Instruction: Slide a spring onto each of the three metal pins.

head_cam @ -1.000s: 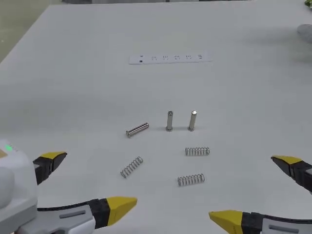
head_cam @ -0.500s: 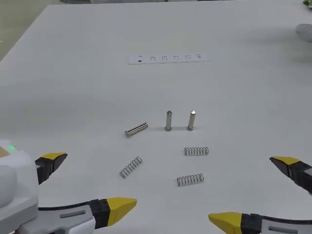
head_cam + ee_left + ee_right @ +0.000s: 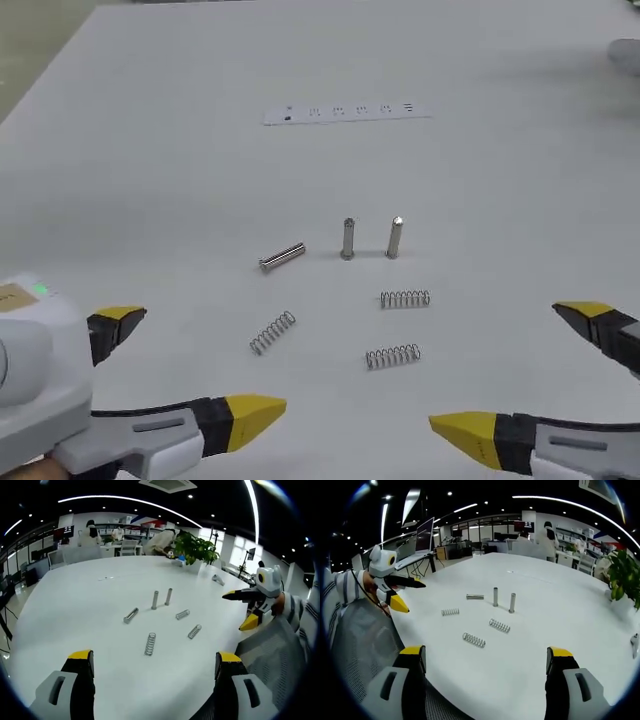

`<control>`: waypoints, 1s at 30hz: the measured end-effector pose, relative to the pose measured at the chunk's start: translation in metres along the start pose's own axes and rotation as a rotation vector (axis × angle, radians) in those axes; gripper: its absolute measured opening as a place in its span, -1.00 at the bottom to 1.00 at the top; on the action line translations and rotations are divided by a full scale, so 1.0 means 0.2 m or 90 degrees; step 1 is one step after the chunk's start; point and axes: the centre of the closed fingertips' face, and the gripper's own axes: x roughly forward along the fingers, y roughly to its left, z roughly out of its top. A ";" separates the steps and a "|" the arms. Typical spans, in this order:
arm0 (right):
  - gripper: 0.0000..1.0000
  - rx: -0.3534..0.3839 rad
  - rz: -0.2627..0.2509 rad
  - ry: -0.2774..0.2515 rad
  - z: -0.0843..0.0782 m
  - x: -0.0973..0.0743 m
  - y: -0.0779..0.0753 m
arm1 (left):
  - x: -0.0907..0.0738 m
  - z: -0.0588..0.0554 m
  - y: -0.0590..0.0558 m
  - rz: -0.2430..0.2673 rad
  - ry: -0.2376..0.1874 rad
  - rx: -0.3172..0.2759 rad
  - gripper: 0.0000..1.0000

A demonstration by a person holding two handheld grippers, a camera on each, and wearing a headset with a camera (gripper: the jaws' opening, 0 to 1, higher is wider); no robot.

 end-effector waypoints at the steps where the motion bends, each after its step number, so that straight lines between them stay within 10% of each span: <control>1: 0.98 0.000 0.001 -0.001 0.00 0.00 0.00 | 0.00 0.00 0.00 0.001 0.001 0.002 0.96; 30: 0.96 -0.008 0.014 0.009 0.01 0.00 0.04 | 0.11 0.17 0.07 -0.035 -0.001 0.068 0.96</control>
